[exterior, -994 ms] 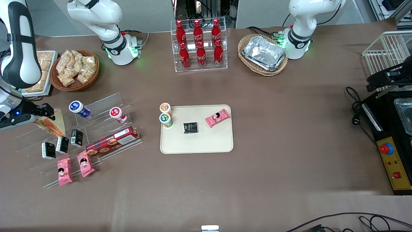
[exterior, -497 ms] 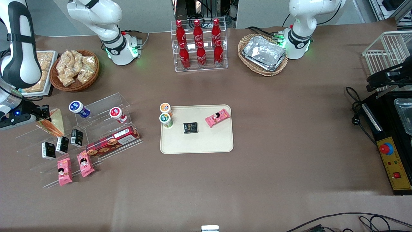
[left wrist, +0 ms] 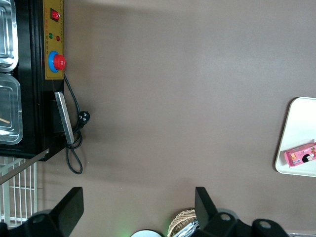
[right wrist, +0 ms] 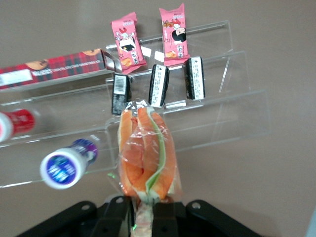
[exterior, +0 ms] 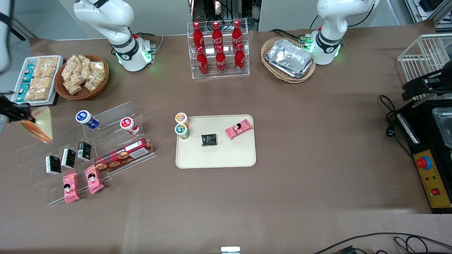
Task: Place sandwich on tray
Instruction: 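Close the right gripper on the sandwich wrapper and lift it out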
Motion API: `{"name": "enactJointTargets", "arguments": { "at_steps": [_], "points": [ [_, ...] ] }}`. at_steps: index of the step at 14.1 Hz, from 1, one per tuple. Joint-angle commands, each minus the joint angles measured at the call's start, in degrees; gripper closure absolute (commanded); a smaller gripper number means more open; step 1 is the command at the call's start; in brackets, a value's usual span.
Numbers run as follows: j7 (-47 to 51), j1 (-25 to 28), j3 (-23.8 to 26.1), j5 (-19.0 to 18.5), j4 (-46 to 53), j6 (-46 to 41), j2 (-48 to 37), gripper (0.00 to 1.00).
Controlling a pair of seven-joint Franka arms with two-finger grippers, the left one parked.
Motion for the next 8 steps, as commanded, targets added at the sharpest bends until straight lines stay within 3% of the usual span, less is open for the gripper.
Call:
{"name": "enactJointTargets", "arguments": {
  "at_steps": [1, 5, 8],
  "points": [
    [7.6, 1.2, 0.7, -0.5, 9.6, -9.9, 1.0, 1.0],
    [26.4, 3.7, 3.9, -0.7, 14.2, -14.4, 1.3, 1.0],
    [40.5, 4.6, 9.2, 0.3, 15.2, -14.8, 1.8, 1.0]
  ]
}}
